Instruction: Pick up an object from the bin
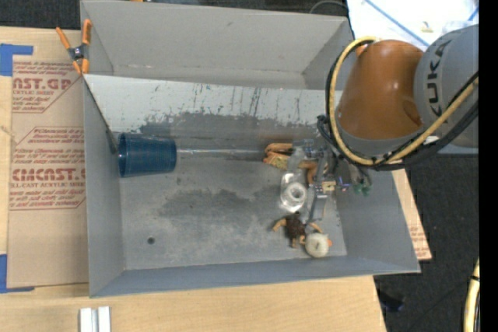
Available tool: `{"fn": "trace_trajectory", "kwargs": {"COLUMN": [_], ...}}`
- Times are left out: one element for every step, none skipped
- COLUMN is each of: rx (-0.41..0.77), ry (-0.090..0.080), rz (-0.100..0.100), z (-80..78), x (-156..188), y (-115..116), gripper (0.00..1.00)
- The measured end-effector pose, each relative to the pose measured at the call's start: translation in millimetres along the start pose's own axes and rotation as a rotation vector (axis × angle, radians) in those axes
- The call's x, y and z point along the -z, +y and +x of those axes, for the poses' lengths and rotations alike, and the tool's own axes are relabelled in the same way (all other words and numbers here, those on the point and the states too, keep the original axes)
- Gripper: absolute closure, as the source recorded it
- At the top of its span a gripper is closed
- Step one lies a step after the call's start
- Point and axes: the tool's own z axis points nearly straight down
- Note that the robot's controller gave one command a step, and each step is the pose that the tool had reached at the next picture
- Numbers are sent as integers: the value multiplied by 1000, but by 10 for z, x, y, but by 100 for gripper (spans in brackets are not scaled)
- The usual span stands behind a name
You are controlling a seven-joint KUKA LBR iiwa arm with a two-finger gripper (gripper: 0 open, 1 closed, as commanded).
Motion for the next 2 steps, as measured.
{"fn": "trace_trajectory", "kwargs": {"rx": [1,-137], "ry": [-8,-9], "rz": [1,-1], "z": [-17,227], "x": [47,-632], "y": [1,-315], "gripper": [0,0]}}
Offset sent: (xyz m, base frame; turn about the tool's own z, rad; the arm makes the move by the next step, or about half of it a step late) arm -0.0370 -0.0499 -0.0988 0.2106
